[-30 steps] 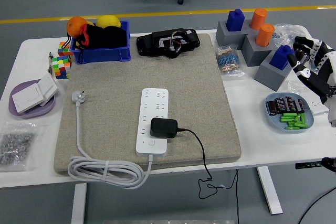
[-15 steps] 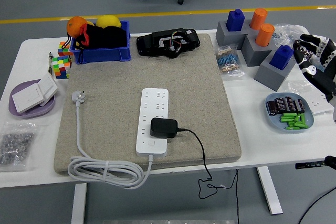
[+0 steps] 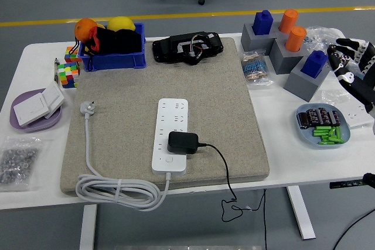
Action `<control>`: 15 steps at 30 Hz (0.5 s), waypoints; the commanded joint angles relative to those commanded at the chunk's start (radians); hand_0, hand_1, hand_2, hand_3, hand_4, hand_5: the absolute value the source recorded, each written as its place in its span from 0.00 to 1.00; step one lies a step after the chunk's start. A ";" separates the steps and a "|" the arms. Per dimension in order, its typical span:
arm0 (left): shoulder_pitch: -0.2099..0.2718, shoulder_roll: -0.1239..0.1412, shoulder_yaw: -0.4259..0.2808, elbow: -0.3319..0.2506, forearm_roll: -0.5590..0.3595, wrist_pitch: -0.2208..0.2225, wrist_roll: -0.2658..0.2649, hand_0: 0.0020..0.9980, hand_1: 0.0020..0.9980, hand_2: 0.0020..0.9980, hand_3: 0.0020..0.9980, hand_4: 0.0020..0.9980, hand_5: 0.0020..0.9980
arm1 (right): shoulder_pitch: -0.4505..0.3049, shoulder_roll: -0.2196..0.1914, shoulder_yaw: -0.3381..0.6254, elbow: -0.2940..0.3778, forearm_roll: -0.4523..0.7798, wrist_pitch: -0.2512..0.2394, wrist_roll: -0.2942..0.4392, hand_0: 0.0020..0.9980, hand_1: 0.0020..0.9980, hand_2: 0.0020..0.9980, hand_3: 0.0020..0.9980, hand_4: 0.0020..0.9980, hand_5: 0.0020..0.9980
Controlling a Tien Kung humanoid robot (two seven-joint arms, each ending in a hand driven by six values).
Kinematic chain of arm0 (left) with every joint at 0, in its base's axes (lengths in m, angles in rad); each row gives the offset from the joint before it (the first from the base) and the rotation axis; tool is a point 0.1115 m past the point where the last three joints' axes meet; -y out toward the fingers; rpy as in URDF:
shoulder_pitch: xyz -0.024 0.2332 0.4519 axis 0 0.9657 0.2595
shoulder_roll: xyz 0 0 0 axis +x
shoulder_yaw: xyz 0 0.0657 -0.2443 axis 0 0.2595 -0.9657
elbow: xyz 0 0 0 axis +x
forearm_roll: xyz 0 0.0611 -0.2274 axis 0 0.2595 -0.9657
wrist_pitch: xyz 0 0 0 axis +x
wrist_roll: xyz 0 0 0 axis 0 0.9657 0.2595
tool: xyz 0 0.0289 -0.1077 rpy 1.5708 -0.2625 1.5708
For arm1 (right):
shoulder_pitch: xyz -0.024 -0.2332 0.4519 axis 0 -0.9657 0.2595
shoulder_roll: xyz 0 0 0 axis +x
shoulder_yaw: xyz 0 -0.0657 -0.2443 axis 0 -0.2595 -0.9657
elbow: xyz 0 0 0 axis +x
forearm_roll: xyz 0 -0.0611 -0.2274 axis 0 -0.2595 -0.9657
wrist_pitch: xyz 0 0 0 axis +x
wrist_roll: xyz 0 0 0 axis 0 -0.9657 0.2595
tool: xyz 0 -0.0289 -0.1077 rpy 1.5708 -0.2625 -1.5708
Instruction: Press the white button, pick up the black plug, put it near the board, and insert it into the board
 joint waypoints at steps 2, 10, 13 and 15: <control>0.000 0.000 0.002 0.000 0.000 0.000 0.000 0.83 0.80 0.77 0.80 0.60 0.48 | 0.000 0.001 0.000 -0.001 0.000 -0.001 0.001 0.83 0.71 0.72 0.66 0.83 0.44; 0.001 0.004 -0.002 0.000 0.010 -0.001 0.001 0.83 0.80 0.77 0.80 0.60 0.48 | -0.003 0.000 -0.005 -0.005 0.008 -0.001 0.005 0.82 0.69 0.71 0.66 0.83 0.44; 0.000 0.005 -0.002 0.000 0.010 -0.001 0.002 0.83 0.80 0.77 0.80 0.60 0.48 | -0.004 0.000 -0.008 -0.010 0.013 0.001 0.005 0.82 0.69 0.71 0.66 0.83 0.44; -0.001 0.005 0.004 0.000 0.006 -0.002 0.001 0.83 0.80 0.77 0.80 0.60 0.49 | -0.004 0.002 -0.007 -0.011 0.014 0.001 0.005 0.82 0.69 0.71 0.66 0.83 0.44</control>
